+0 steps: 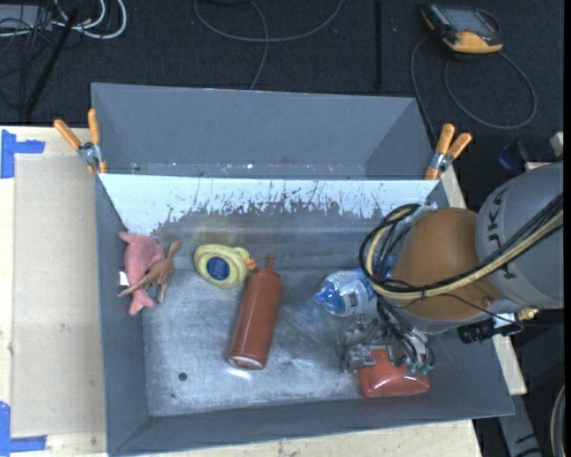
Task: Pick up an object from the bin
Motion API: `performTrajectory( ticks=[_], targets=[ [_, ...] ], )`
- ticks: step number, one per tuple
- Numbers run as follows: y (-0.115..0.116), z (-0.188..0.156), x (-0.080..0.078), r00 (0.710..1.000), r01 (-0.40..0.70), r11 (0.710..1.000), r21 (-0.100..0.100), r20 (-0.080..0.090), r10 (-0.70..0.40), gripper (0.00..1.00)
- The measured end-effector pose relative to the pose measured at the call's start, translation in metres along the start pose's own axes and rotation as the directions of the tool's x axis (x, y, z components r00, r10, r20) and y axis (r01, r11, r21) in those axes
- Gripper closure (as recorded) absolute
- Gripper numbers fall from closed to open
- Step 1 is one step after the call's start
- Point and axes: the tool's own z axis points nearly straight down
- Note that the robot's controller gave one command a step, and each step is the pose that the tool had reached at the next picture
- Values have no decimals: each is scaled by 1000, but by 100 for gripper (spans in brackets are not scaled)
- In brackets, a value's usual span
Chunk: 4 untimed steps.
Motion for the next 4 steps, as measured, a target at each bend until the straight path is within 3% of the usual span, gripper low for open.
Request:
performTrajectory(
  ticks=[1, 3, 4],
  targets=[
    [-12, -40, 0, 1000, -25, 1000, 0, -12, 25, 100],
    [-10, -123, -19, 998, -59, 998, 1, -4, 59, 100],
    [1, -135, -5, 998, -56, 998, 2, -3, 56, 100]
  ],
)
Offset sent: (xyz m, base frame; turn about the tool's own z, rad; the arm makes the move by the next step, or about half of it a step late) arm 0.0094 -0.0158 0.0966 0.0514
